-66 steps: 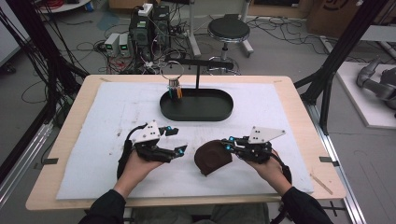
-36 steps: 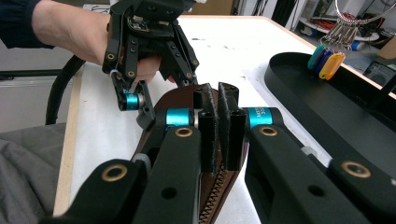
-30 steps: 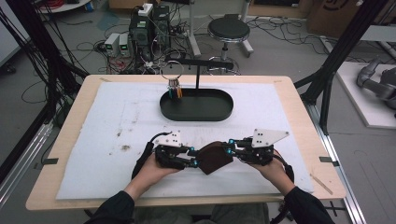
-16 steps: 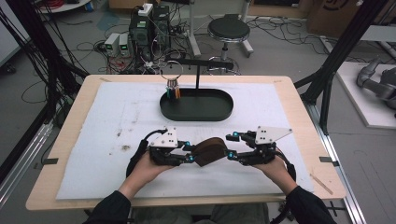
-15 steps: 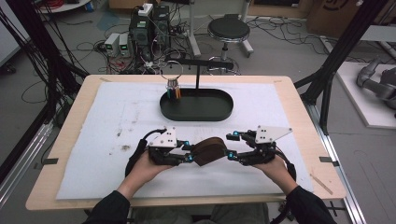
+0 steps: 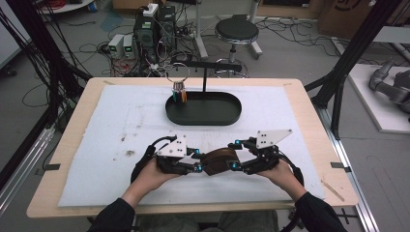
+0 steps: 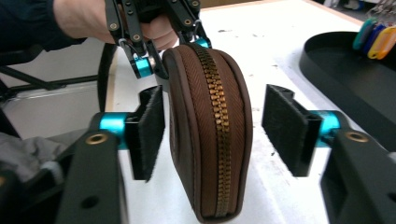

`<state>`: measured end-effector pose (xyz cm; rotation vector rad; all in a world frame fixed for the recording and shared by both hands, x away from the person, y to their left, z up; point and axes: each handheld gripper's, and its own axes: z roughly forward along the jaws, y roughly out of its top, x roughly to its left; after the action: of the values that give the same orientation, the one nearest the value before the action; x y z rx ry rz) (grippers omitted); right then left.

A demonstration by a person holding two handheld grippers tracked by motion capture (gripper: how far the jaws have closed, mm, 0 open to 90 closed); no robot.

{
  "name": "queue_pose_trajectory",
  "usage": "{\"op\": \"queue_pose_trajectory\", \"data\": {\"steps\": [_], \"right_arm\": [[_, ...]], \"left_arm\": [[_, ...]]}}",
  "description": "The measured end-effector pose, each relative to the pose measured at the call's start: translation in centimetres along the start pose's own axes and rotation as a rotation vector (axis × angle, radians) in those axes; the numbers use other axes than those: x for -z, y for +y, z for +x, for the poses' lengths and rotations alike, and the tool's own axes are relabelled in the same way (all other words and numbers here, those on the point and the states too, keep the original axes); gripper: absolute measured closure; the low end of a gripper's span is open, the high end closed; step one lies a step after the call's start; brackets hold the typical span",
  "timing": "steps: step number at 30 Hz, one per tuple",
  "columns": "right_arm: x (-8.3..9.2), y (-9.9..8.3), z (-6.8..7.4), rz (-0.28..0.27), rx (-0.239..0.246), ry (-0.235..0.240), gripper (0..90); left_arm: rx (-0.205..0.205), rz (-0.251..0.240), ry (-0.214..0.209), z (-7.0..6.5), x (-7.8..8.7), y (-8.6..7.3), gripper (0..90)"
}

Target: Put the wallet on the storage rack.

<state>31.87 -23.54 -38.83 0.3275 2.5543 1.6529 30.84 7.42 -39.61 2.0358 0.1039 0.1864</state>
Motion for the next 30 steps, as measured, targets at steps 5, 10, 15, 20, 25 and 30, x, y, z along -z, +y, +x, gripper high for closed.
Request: {"op": "queue_pose_trajectory", "data": {"steps": [5, 10, 15, 20, 25, 30], "right_arm": [[0.2, 0.1, 0.1, -0.006, 0.02, 0.041, 63.2], [0.5, 0.2, 0.1, -0.033, 0.021, 0.064, 66.9], [0.7, 0.3, 0.2, -0.063, 0.024, 0.052, 67.6], [1.4, 0.5, 0.1, -0.134, 0.013, 0.048, 67.7], [1.7, 0.6, 0.0, -0.182, -0.004, 0.064, 67.6], [1.6, 0.5, 0.0, -0.185, -0.003, 0.076, 66.5]], "left_arm": [[0.001, -0.021, -0.009, 0.0, 0.1, 0.0, 68.0], [0.04, -0.086, -0.015, 0.1, 0.4, -0.1, 63.6], [0.099, -0.176, -0.012, 0.5, 0.7, -0.6, 48.6], [0.163, -0.2, -0.022, 0.9, 0.0, -1.5, 42.6], [0.154, -0.27, -0.066, 0.9, -0.3, -1.5, 48.8], [0.128, -0.287, -0.072, 0.9, 0.2, -1.3, 64.5]]}}
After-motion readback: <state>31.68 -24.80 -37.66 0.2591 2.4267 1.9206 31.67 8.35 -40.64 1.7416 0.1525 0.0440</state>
